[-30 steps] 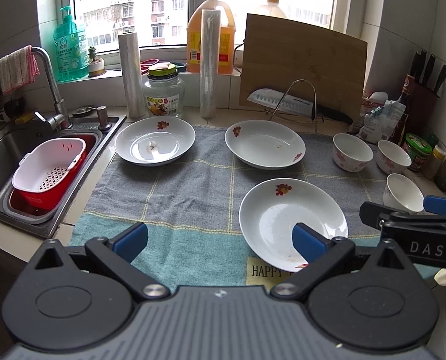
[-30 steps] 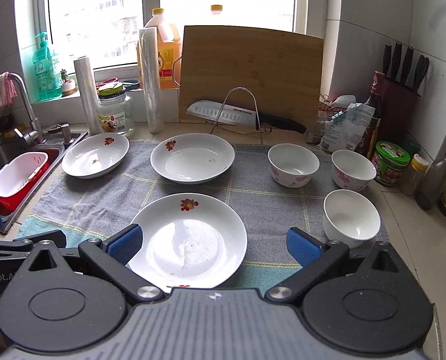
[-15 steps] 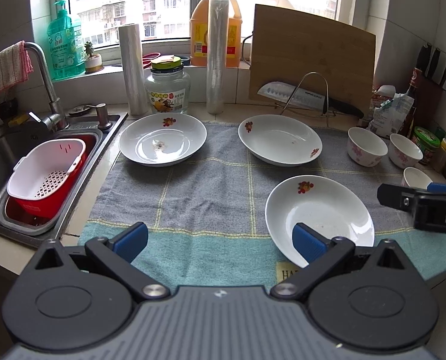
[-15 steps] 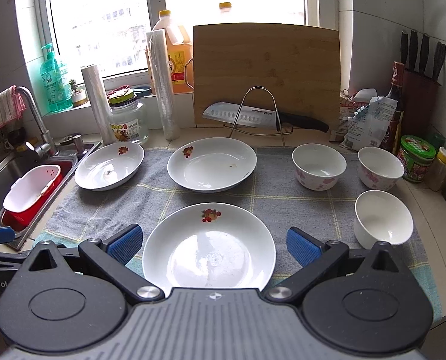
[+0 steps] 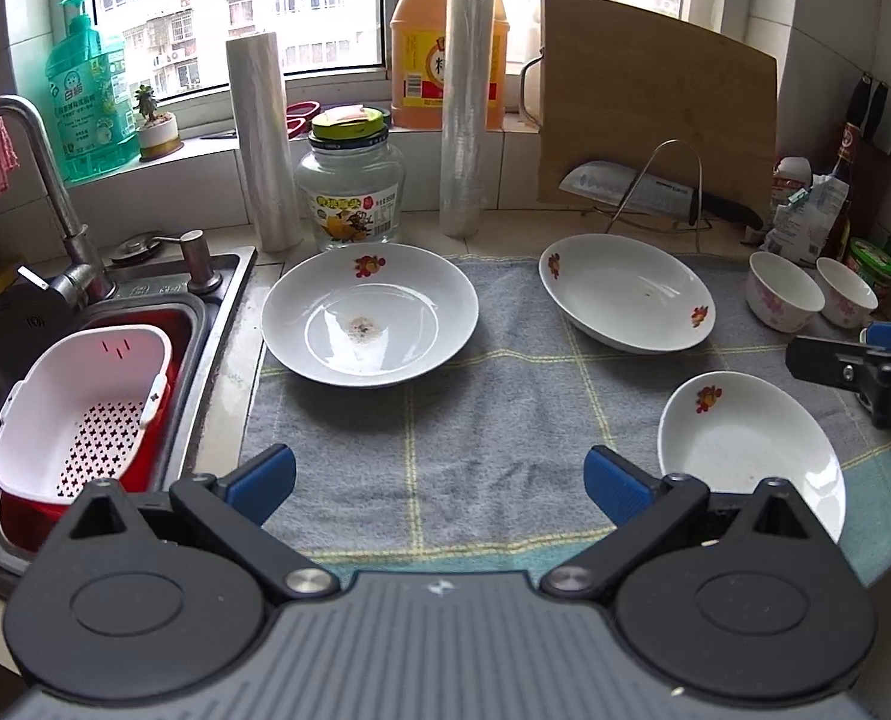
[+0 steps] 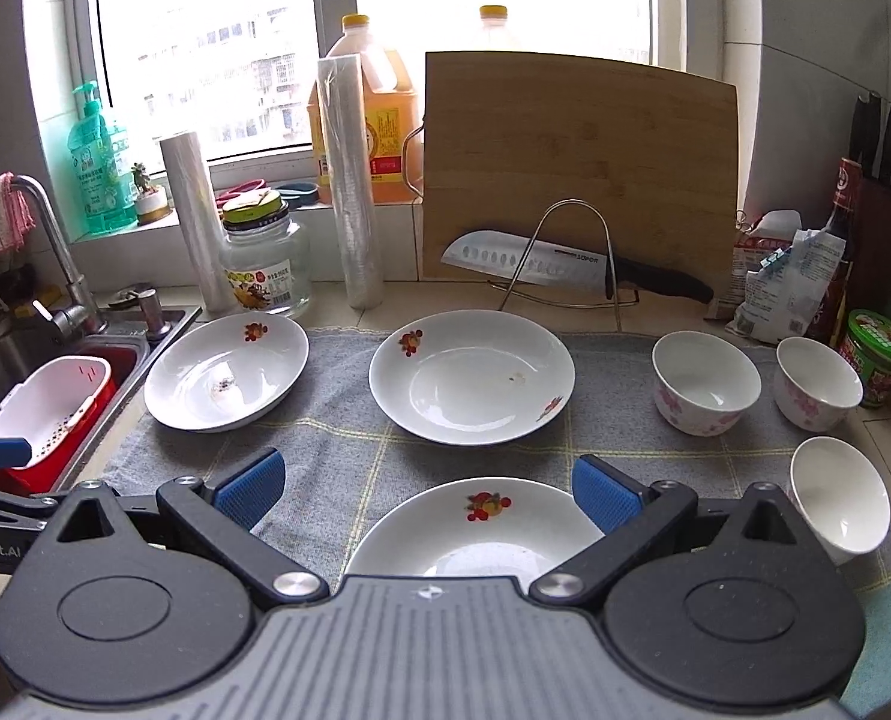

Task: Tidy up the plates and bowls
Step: 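Reach the left tool to the stained white plate and grasp its rim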

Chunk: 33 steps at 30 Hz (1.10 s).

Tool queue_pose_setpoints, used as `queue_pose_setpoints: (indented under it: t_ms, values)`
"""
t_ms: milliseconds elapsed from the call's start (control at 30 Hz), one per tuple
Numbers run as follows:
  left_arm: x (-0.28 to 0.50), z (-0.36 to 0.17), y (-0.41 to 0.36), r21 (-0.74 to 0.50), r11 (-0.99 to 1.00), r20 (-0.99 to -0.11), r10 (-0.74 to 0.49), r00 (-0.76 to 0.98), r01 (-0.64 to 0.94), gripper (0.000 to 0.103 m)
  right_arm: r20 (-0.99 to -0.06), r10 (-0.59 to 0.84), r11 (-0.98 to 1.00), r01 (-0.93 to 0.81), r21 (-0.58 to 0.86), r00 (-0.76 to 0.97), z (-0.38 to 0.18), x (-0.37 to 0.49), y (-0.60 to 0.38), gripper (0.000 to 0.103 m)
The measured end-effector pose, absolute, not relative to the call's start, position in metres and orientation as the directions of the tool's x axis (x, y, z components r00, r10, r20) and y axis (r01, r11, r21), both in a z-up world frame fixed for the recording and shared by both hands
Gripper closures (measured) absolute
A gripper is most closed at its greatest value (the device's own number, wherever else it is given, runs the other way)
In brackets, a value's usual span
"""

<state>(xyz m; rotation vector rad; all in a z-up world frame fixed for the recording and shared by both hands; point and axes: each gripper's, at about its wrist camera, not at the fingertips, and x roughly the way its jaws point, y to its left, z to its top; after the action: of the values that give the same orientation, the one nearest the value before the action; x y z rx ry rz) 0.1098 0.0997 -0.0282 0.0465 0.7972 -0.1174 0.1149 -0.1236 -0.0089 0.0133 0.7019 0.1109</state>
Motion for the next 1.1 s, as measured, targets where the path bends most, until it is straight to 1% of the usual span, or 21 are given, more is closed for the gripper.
queue_pose_setpoints:
  t_ms: [100, 200, 400, 567, 700, 933, 1100]
  values:
    - [0.126, -0.032, 0.117, 0.024, 0.990, -0.723, -0.080, 0.687, 0.140, 0.001, -0.643, 0.102, 0.993, -0.115, 0.023, 0.759, -0.015, 0.128, -0.105, 0.000]
    - [0.143, -0.035, 0.135, 0.038, 0.988, -0.732, -0.075, 0.677, 0.151, 0.001, -0.655, 0.135, 0.990, -0.135, 0.050, 0.743, -0.021, 0.143, -0.089, 0.000]
    - [0.182, -0.039, 0.171, 0.063, 0.980, -0.752, -0.077, 0.655, 0.187, 0.001, -0.694, 0.157, 0.985, -0.160, 0.061, 0.702, -0.043, 0.177, -0.045, 0.000]
    - [0.213, -0.045, 0.190, 0.043, 0.972, -0.772, -0.115, 0.625, 0.232, 0.001, -0.732, 0.170, 0.976, -0.218, 0.031, 0.659, -0.072, 0.197, -0.003, 0.000]
    - [0.233, -0.052, 0.196, 0.047, 0.961, -0.788, -0.132, 0.602, 0.273, 0.001, -0.760, 0.192, 0.966, -0.258, 0.033, 0.621, -0.091, 0.212, 0.020, 0.000]
    - [0.255, -0.062, 0.205, 0.034, 0.951, -0.800, -0.158, 0.579, 0.308, 0.001, -0.785, 0.195, 0.957, -0.289, 0.020, 0.588, -0.116, 0.231, 0.048, 0.000]
    - [0.270, -0.067, 0.207, 0.016, 0.943, -0.813, -0.181, 0.554, 0.333, 0.001, -0.781, 0.185, 0.949, -0.314, -0.014, 0.596, -0.125, 0.240, 0.065, 0.000]
